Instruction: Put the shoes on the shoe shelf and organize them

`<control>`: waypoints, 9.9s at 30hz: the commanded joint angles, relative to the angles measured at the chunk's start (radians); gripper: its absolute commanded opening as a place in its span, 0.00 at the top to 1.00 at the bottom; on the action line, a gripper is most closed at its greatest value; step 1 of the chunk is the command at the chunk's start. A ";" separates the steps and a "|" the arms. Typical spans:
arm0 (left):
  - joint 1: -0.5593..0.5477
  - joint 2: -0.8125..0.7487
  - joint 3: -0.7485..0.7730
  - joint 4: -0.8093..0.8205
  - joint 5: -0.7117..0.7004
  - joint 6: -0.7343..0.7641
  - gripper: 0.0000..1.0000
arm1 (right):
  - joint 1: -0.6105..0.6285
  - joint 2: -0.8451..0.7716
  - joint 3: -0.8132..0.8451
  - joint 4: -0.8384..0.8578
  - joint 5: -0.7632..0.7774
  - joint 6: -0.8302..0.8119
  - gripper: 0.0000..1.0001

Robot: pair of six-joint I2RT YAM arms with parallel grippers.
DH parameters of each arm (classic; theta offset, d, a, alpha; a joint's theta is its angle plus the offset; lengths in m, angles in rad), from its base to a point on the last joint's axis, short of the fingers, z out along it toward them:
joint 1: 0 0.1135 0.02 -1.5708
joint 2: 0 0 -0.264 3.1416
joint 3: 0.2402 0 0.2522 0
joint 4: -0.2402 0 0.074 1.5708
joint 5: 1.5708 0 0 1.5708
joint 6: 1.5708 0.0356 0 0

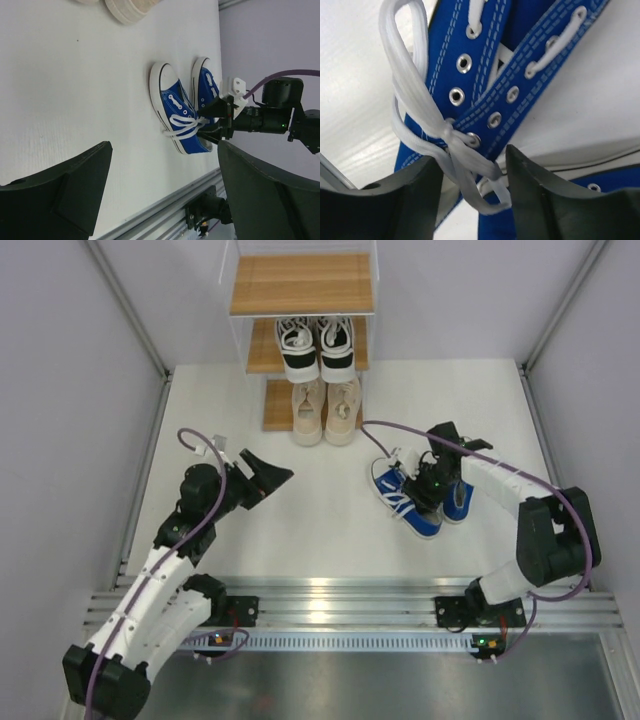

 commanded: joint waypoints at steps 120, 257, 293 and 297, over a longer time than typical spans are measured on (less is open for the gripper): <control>-0.599 0.575 0.563 -0.031 -0.244 0.916 0.34 | -0.202 -0.275 -0.013 0.725 -0.522 1.547 1.00; -0.088 1.015 1.677 -0.132 -0.684 0.337 0.68 | -0.458 -0.425 0.070 0.558 -0.642 1.062 0.01; -0.062 1.033 1.683 -0.238 -0.577 0.320 0.76 | -0.460 -0.424 0.067 0.561 -0.640 1.067 0.01; -0.056 1.027 1.684 -0.229 -0.566 0.314 0.73 | -0.460 -0.427 0.070 0.556 -0.637 1.057 0.01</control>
